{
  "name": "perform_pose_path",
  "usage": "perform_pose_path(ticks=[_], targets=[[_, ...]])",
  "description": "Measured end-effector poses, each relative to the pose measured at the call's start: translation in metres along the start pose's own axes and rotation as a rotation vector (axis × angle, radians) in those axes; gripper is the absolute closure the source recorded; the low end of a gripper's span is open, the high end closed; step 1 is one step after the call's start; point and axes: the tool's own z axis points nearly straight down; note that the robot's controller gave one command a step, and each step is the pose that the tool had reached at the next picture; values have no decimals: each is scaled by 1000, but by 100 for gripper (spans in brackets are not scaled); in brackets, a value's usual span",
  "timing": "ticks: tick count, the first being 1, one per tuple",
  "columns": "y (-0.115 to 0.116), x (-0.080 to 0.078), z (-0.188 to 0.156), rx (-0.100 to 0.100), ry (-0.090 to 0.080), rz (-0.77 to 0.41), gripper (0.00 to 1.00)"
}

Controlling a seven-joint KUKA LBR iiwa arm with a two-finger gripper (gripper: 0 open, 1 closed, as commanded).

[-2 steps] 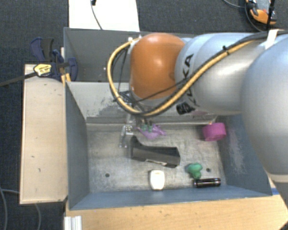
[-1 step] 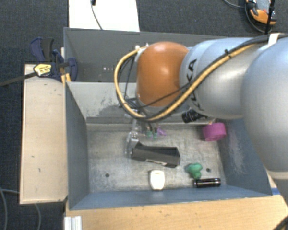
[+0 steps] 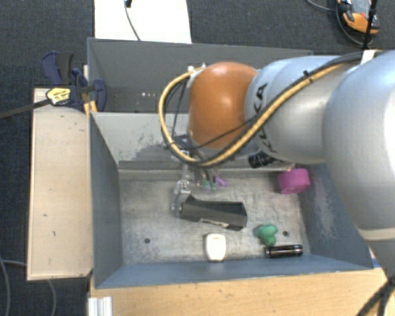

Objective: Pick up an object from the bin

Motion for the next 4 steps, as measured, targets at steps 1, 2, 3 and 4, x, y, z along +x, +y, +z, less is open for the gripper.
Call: perform_pose_path(ticks=[1, 2, 3, 4], targets=[[-33, 23, 34, 2, 9, -123, 0], [-38, 18, 57, 3, 16, -176, 100], [-38, 18, 57, 3, 16, -175, 100], [-58, 10, -62, 0, 4, -149, 100]])
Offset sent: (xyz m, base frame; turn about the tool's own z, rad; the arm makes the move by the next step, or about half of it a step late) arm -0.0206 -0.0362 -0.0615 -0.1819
